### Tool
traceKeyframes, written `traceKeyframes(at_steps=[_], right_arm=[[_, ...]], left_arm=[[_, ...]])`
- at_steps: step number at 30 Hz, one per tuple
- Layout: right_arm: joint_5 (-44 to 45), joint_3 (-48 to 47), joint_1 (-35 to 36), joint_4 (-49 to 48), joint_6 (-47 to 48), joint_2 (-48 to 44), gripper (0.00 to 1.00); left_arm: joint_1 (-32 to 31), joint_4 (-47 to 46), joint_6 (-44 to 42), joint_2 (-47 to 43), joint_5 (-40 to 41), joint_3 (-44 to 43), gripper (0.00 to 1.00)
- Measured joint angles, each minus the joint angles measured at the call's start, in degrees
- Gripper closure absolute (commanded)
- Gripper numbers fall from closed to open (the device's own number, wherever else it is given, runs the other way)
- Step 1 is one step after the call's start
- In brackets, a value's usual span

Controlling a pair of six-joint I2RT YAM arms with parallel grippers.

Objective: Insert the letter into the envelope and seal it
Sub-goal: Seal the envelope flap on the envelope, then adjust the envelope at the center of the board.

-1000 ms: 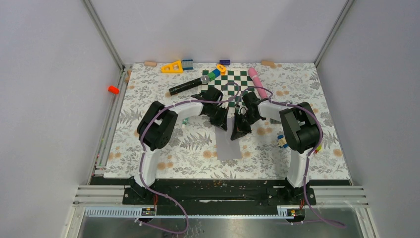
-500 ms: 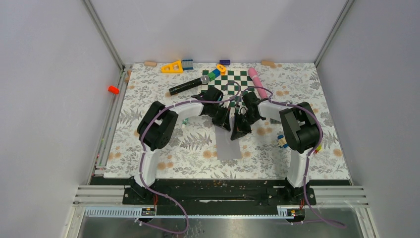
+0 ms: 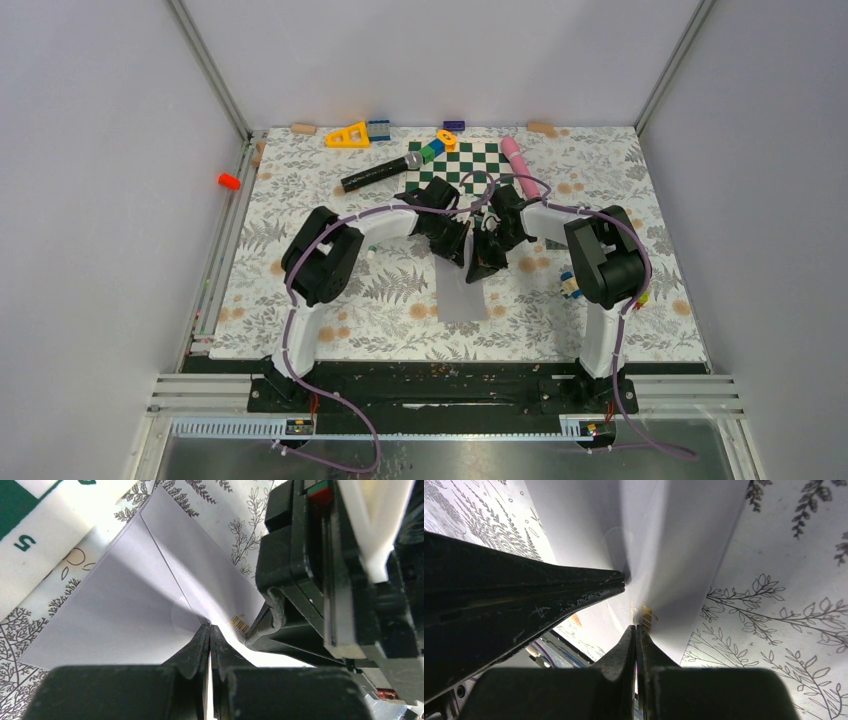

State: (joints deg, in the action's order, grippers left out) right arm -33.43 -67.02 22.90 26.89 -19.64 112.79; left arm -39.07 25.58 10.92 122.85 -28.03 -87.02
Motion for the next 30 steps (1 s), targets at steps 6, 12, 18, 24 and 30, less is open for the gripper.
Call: traceKeyframes(at_steps=[6,12,18,24,30], right_arm=[[0.76,-0.26,-0.24,0.28,2.36,-0.72,0.91],[3.82,-0.20,-2.34,0.72,7.17,-9.68,0.54],[7.34,1.31,-2.91,-0.24,16.33,-23.61,0.02],[15.74,5.03,-2.82,0.46,23.98,-31.63,0.00],[23.67,7.96,-3.34,-0.66,27.76,-44.09,0.00]], left_arm=[[1.18,0.02,-0.20,-1.88,-0.98,1.95,0.87],[6.54,-0.07,-1.29,-11.41,-1.99,6.27,0.67],[8.81,-0.90,-6.86,-17.07,-7.06,8.90,0.65],[6.23,2.01,-16.63,-17.29,-7.48,16.24,0.64],[0.81,2.84,-23.56,-19.30,-1.73,22.62,0.64]])
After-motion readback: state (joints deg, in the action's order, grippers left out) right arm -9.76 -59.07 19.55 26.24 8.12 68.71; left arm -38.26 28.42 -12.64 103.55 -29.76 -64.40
